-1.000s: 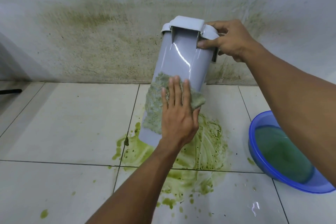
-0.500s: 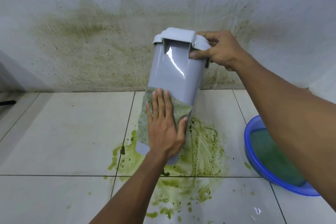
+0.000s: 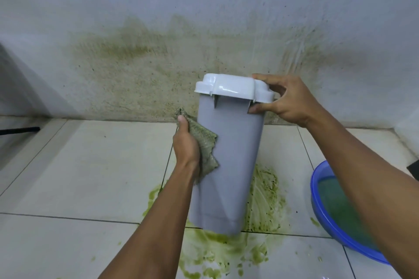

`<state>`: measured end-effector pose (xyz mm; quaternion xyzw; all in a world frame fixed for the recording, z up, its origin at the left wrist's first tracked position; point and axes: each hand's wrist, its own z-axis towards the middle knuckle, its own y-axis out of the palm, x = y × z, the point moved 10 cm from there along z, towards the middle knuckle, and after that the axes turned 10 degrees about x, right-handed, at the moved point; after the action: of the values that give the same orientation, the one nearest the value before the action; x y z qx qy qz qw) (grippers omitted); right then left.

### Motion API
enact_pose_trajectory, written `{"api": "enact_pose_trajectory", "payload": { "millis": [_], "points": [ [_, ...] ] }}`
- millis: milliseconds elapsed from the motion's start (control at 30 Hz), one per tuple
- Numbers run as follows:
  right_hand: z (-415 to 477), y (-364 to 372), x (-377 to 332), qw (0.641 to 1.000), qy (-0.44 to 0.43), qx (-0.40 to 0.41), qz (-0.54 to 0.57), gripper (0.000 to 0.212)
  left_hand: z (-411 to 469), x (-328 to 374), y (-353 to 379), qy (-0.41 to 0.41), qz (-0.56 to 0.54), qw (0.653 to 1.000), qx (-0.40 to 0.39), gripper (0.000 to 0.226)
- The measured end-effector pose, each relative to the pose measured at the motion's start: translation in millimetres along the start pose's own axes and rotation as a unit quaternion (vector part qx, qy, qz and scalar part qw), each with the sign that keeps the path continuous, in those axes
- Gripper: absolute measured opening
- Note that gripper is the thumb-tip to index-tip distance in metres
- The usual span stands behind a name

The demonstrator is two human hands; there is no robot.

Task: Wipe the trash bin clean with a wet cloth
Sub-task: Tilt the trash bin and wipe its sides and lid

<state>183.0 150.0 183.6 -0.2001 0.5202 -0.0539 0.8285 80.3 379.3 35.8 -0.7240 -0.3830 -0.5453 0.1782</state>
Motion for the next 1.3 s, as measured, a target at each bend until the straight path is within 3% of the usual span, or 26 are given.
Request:
{"api": "enact_pose_trajectory", "payload": {
  "millis": [100,233,367,500,633,700,800,867,1033,1133,1200,1300],
  "points": [
    [-15.6,11.7,-10.2,1.0,-0.003,-0.024,0.013,0.071,-0.8,18.3,1.2,-0.022,-0.084,0.996,-0.026,0.063],
    [-44.7,18.2,-18.5,0.999,-0.017,-0.043,0.017,0.079,-12.4,50.1,5.0,-0.011,-0.129,0.99,-0.061,0.057],
    [-71.3,15.7,-28.7,0.997,-0.046,-0.057,0.013,0.083,-35.5,85.3,0.6,0.174,0.022,0.981,-0.083,0.054],
    [-89.0,16.2,-34.9,0.995,-0.064,-0.071,0.008,0.081,-55.3,94.9,4.2,0.242,0.128,0.945,-0.18,0.039],
    [-110.5,19.8,-43.1,0.991,-0.114,-0.069,0.015,0.074,-72.9,108.5,18.7,0.328,0.285,0.863,-0.258,0.048],
    [-123.8,24.3,-45.8,0.986,-0.153,-0.07,-0.003,0.07,-84.4,106.0,39.7,0.366,0.394,0.789,-0.296,0.049],
    [-148.9,31.6,-38.3,0.98,-0.175,-0.087,-0.045,0.065,-98.0,79.9,66.7,0.415,0.549,0.649,-0.325,0.05],
    [-165.7,33.2,-30.6,0.977,-0.17,-0.102,-0.078,0.063,-98.9,60.8,65.7,0.42,0.605,0.603,-0.306,0.057],
    [-171.6,30.9,-31.6,0.977,-0.058,-0.16,-0.132,0.071,-86.4,49.4,50.9,0.388,0.583,0.663,-0.262,0.068],
    [-174.8,47.0,-45.1,0.969,0.038,-0.109,-0.218,0.103,-82.5,53.2,46.8,0.352,0.562,0.707,-0.246,0.075],
    [-187.0,73.0,-50.4,0.944,0.068,-0.086,-0.312,0.125,-84.9,50.3,45.3,0.346,0.586,0.692,-0.24,0.073],
    [-197.8,104.7,-47.2,0.907,0.063,-0.073,-0.41,0.125,-91.4,47.6,44.5,0.362,0.614,0.658,-0.243,0.07]
  ]
}}
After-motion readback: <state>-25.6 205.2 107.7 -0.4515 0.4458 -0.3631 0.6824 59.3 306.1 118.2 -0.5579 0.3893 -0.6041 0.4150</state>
